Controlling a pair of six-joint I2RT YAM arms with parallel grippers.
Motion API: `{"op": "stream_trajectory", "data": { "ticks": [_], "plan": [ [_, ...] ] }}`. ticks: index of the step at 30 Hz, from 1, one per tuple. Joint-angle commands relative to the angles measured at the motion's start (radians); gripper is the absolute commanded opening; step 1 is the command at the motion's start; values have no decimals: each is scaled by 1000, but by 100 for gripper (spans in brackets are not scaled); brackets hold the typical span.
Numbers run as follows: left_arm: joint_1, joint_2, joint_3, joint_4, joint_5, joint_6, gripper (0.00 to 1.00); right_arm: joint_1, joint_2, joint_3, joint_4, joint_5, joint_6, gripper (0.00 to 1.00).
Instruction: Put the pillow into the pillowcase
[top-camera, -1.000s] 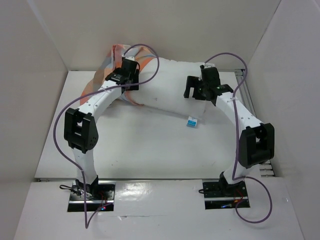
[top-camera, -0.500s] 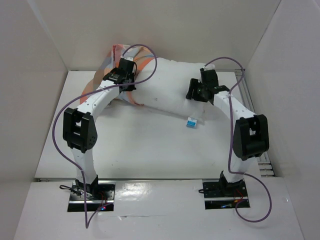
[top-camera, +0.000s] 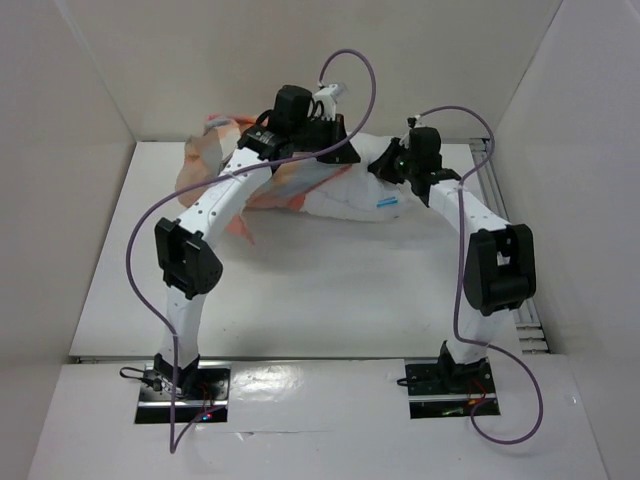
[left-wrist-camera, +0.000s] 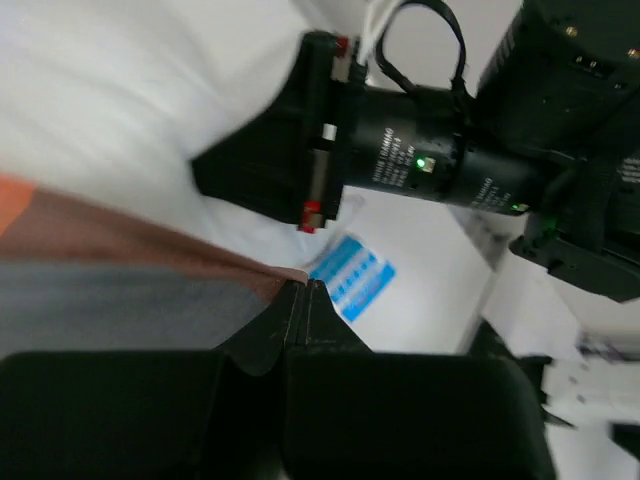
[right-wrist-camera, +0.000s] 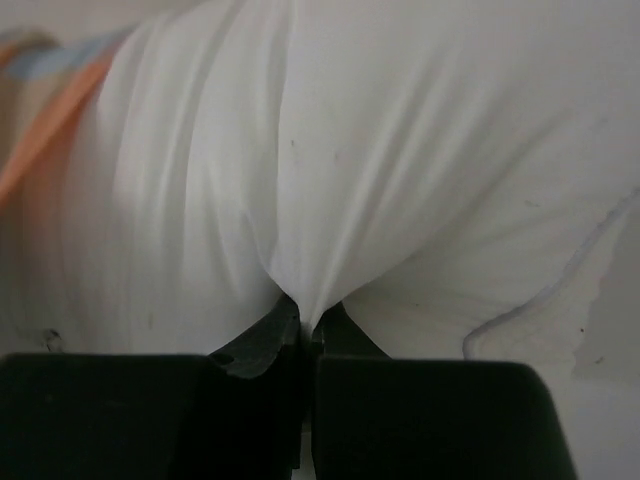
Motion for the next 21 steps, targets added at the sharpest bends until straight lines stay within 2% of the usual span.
{"op": "stream_trajectory", "data": {
  "ticks": [1, 4, 6, 10, 14, 18, 21],
  "plan": [
    [-33, 32, 14, 191, 390, -175, 0, 55, -144, -18, 181, -111, 109, 0],
    [5, -15, -64, 191, 361, -162, 0, 55, -279, -156, 181, -49, 120, 0],
    [29, -35, -64, 166, 352, -153, 0, 55, -357, -243, 181, -62, 120, 0],
    [49, -61, -15, 90, 336, -101, 0, 78, -504, -314, 101, -41, 98, 0],
    [94, -84, 20, 90, 307, -102, 0, 110, -636, -339, -30, 37, 45, 0],
    [112, -32, 129, 115, 388, -161, 0, 110, -751, -387, -83, 93, 57, 0],
    [100, -23, 143, 164, 439, -199, 0, 121, -782, -424, -72, 93, 81, 0]
  ]
}}
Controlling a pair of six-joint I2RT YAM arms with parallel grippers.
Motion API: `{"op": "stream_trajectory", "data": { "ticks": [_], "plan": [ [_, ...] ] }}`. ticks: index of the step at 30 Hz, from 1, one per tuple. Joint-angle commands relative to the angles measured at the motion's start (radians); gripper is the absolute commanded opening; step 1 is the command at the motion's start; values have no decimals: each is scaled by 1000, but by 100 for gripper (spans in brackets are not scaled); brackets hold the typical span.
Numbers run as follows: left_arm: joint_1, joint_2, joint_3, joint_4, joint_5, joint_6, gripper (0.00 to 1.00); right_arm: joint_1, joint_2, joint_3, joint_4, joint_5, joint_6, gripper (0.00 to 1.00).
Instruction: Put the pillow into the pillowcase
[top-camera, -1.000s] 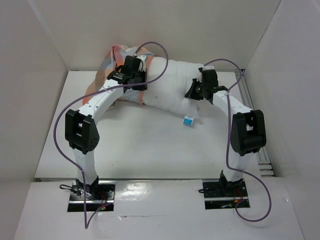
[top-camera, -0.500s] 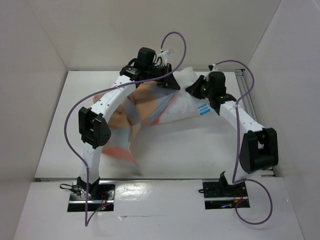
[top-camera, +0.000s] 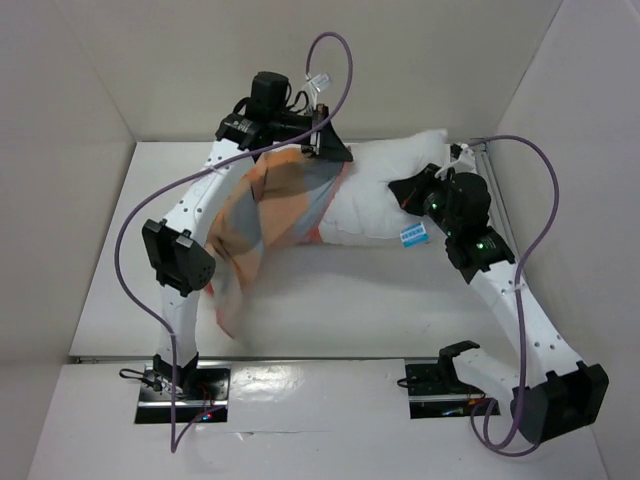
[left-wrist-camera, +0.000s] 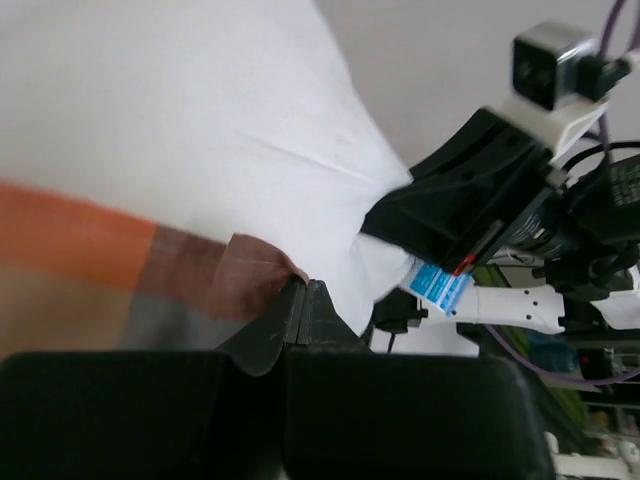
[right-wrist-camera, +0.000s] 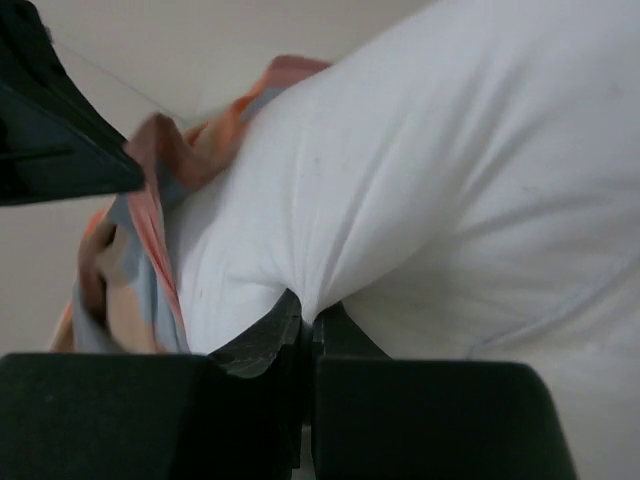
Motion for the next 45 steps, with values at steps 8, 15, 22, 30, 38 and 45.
{"op": "stream_trajectory", "data": {
  "ticks": [8, 15, 22, 30, 38, 45],
  "plan": [
    [-60, -177, -276, 268, -79, 47, 0, 76, 152, -107, 135, 8, 34, 0],
    [-60, -329, -428, 57, -444, 248, 73, 32, 298, 13, 135, -14, 9, 0],
    [-12, -750, -807, 246, -891, 183, 74, -51, 333, 34, 182, -161, 69, 0],
    [6, -894, -1390, 500, -1040, 28, 29, -85, 374, 80, 182, -230, 80, 0],
    [-18, -683, -1546, 713, -1050, -97, 85, -85, 393, 102, 182, -241, 80, 0],
    [-18, -515, -1493, 814, -1069, -60, 77, -85, 402, 102, 182, -252, 80, 0]
  ]
}}
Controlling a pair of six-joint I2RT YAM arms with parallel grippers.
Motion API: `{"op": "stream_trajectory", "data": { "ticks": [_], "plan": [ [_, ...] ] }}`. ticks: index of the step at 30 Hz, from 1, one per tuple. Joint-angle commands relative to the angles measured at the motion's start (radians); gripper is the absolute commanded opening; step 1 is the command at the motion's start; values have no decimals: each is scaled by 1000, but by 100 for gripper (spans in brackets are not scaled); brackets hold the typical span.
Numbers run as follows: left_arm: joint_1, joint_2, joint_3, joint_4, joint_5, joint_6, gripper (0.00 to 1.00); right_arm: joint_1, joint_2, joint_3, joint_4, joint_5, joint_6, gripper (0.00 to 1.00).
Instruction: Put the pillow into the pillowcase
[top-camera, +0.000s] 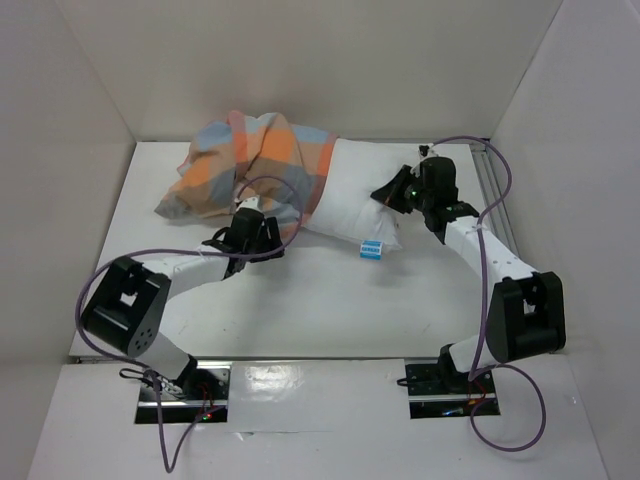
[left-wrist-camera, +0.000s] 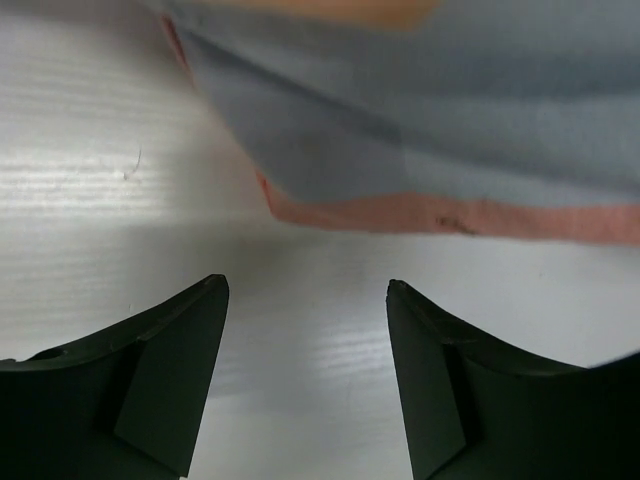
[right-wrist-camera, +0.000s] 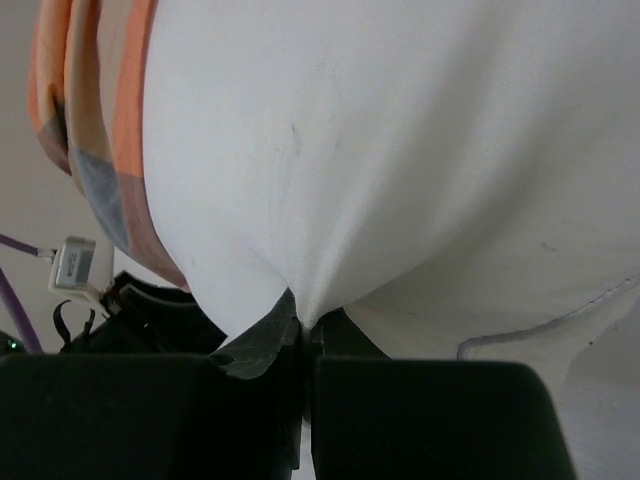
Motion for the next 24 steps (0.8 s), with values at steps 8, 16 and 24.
{"op": "stream_trajectory", "data": {
  "ticks": [8, 16, 24],
  "plan": [
    [31, 174, 153, 126, -109, 42, 68, -10, -1, 79, 82, -37, 21, 0],
    [41, 228, 242, 11, -123, 28, 0, -20, -10, 99, 41, -28, -10, 3],
    [4, -2, 251, -133, 34, 13, 0, 51, -47, 229, -345, 263, -281, 100]
  ]
}}
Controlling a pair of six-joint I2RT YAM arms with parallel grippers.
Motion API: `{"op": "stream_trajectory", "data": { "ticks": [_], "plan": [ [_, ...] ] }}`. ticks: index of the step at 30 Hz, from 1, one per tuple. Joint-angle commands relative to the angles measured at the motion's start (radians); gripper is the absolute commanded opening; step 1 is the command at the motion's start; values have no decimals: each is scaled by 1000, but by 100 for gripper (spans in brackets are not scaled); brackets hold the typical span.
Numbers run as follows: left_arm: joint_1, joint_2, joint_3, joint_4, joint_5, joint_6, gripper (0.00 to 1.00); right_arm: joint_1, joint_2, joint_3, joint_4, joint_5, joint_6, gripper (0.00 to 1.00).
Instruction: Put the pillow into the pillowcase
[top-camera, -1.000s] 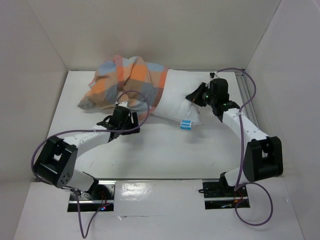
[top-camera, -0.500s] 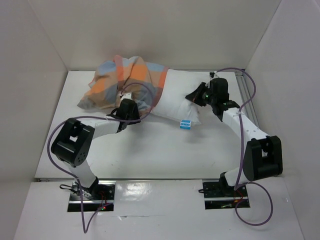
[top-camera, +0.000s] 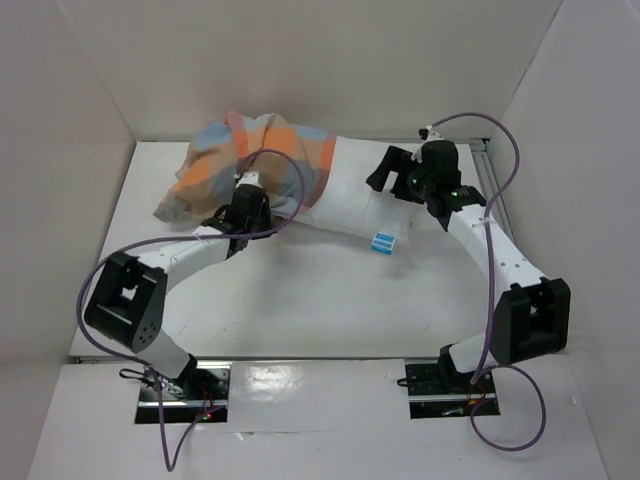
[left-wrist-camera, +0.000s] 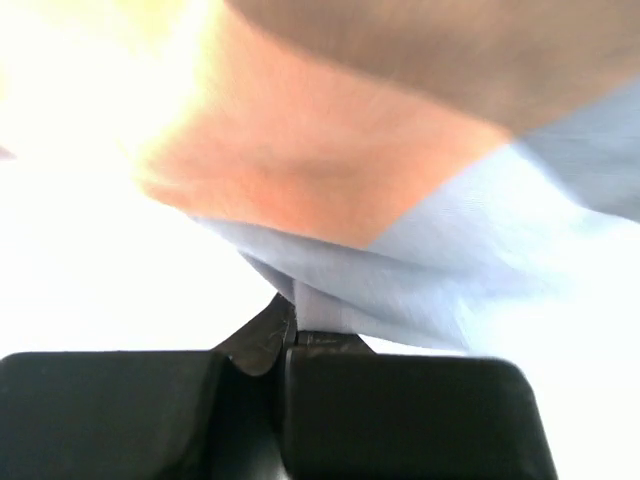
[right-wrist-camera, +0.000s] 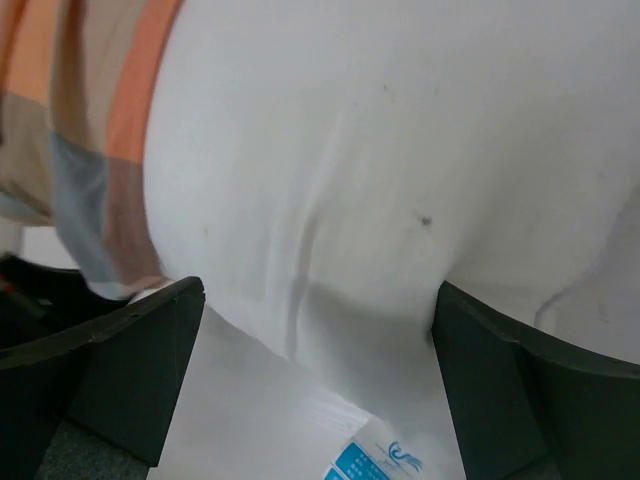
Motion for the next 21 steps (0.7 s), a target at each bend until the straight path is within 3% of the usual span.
{"op": "stream_trajectory", "data": {
  "ticks": [1, 6, 9, 14, 18, 21],
  "plan": [
    [-21, -100, 66, -80, 83, -20, 0, 41, -85, 37, -193, 200, -142, 100],
    [-30, -120, 133, -132, 116, 0, 0, 50, -195, -72, -299, 398, -151, 100],
    [-30, -129, 165, -141, 140, 0, 0, 50, -222, -116, -319, 359, -139, 100],
    [-30, -120, 192, -150, 151, 0, 0, 41, -177, -213, -217, 294, -107, 100],
    [-30, -120, 212, -160, 151, 21, 0, 32, -97, -262, -29, 240, -96, 90],
    [-30, -120, 264, -190, 189, 49, 0, 32, -64, -273, 157, 141, -96, 33]
  ]
}}
